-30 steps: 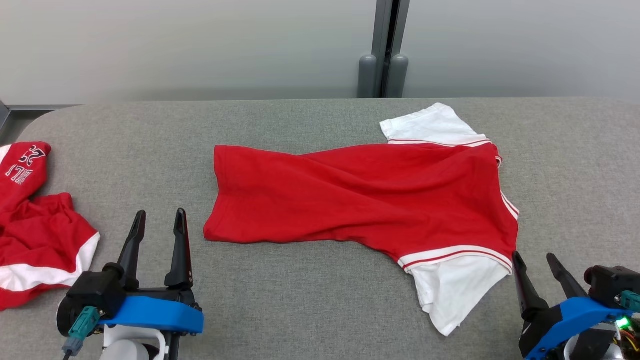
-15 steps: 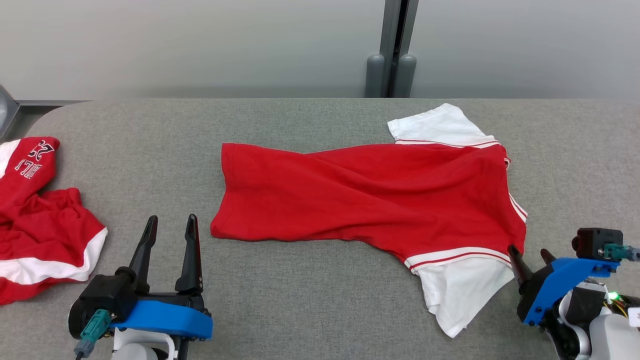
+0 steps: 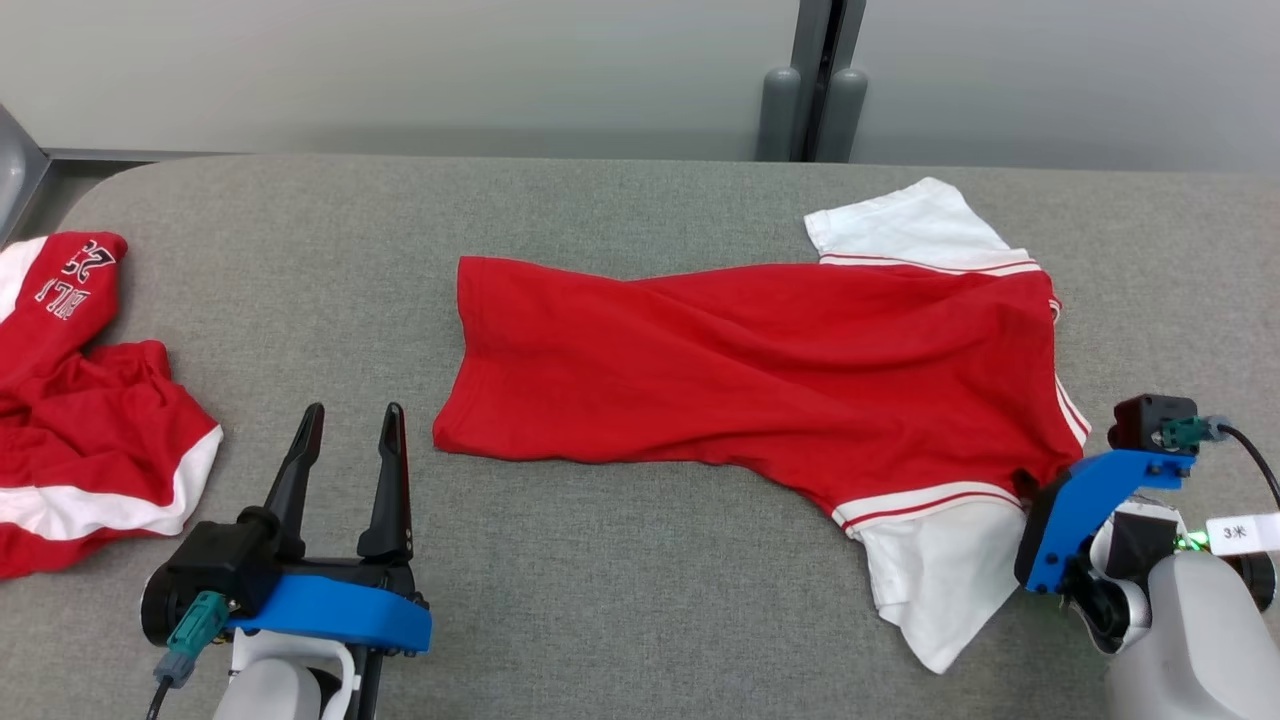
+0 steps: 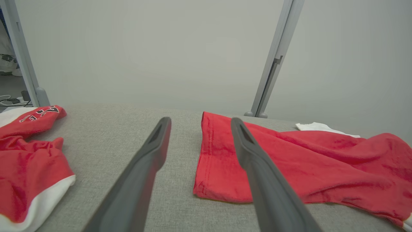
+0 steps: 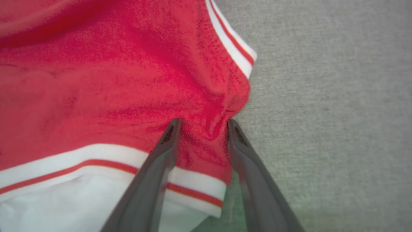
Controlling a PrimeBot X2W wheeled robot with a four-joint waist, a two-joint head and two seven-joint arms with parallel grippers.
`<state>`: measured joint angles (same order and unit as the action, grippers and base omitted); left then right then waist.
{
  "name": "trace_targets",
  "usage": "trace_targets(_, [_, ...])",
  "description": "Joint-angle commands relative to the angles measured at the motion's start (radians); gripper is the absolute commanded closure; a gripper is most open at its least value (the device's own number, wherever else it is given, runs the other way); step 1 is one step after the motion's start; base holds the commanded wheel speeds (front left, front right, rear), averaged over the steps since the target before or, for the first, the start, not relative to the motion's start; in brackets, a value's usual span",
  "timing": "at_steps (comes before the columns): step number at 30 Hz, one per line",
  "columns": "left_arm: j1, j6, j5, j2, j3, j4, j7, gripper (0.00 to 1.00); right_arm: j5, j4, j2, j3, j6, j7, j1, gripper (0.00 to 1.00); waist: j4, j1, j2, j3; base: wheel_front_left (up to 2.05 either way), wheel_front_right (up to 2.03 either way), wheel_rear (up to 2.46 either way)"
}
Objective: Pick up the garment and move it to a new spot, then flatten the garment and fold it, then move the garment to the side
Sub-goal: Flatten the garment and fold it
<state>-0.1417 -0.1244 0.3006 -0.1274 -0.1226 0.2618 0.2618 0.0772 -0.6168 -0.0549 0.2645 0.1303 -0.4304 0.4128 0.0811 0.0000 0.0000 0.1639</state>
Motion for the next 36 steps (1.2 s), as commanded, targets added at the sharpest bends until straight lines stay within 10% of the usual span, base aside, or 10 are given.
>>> trace_targets(1, [-0.019, -0.008, 0.001, -0.006, -0.003, -0.001, 0.005, 0.0, -0.013, -0.015, 0.008, -0.017, 0.001, -0.006, 0.014, 1.0, 0.004, 0.0, 0.0, 0.011, 0.0, 0.0, 0.0])
trace_targets(15, [-0.078, -0.009, 0.007, 0.003, -0.034, -0.001, 0.005, 0.0, -0.128, 0.034, -0.154, -0.119, 0.0, 0.096, 0.205, 0.98, 0.032, 0.0, 0.0, 0.082, 0.0, 0.0, 0.0])
trace_targets(16, [-0.08, -0.009, 0.007, 0.003, -0.036, 0.001, 0.005, 0.0, -0.122, 0.025, -0.161, -0.126, 0.0, 0.107, 0.214, 0.0, 0.035, 0.0, 0.0, 0.084, 0.0, 0.0, 0.0])
trace_targets(26, [-0.063, -0.009, 0.015, 0.003, -0.029, 0.023, 0.005, 0.0, -0.056, 0.028, -0.177, -0.136, 0.0, 0.262, 0.168, 0.0, 0.022, 0.0, 0.0, 0.048, 0.0, 0.0, 0.0])
trace_targets(36, [-0.002, -0.009, 0.006, -0.002, 0.015, 0.041, 0.005, 0.0, 0.028, 0.282, -0.105, -0.148, 0.0, 0.414, -0.069, 0.0, -0.056, 0.0, 0.0, -0.035, 0.0, 0.0, 0.0])
